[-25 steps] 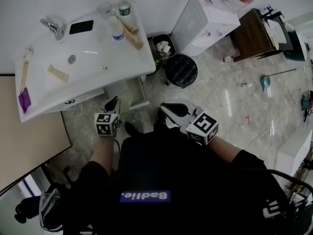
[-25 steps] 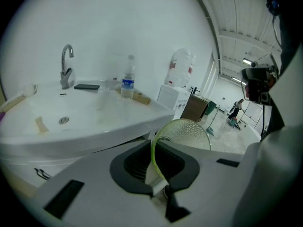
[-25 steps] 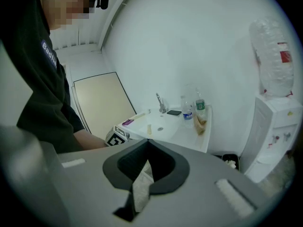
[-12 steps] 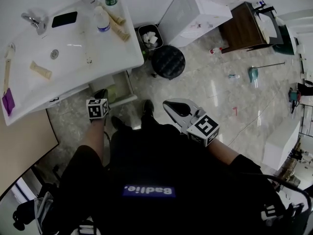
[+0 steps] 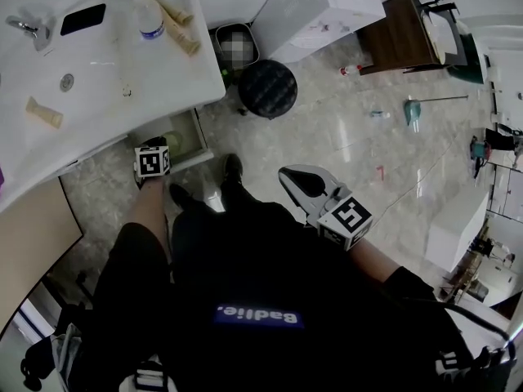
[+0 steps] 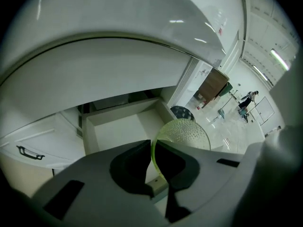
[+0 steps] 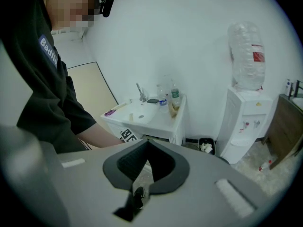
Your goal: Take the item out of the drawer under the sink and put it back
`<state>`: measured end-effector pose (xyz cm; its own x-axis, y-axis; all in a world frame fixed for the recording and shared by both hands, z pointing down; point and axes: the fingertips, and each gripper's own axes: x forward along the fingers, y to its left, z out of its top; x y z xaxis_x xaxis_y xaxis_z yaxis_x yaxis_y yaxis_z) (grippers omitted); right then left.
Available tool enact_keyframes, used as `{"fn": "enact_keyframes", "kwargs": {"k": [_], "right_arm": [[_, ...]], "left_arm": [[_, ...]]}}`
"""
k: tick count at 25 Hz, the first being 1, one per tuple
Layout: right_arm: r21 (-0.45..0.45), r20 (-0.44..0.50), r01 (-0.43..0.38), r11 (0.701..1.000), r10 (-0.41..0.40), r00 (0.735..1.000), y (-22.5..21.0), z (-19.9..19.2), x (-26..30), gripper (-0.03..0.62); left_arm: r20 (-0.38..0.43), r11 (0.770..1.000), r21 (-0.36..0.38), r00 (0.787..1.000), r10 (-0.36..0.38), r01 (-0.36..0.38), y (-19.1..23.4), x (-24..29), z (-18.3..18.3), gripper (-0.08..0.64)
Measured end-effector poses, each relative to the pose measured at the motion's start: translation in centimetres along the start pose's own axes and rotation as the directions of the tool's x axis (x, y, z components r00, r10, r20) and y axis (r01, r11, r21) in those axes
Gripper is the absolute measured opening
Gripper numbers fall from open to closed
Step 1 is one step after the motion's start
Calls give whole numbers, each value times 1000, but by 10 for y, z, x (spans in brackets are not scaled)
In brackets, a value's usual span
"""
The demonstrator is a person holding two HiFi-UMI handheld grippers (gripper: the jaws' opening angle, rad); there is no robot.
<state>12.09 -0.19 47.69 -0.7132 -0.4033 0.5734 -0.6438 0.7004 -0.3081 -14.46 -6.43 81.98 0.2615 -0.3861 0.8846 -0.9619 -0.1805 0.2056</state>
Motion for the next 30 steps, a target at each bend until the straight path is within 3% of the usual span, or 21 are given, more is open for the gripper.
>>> {"fn": "enact_keyframes", "kwargs": {"k": [11,19,30], "right_arm": [[57,-43,26,998,-23,999,-27,-22,-5,2],[81,-56,34,996,-29,998,-43,-26,-4,2],[16,-49,-8,1000,9,999,-36,-21,3,2]], "left_arm": [[-109,999,-29,993,43,-46,15,43,-27,23],[-123,997,-34,990,66,-71,17,57,-27,23],[-115,998,26,991,68,-65,7,44,-20,25]]}}
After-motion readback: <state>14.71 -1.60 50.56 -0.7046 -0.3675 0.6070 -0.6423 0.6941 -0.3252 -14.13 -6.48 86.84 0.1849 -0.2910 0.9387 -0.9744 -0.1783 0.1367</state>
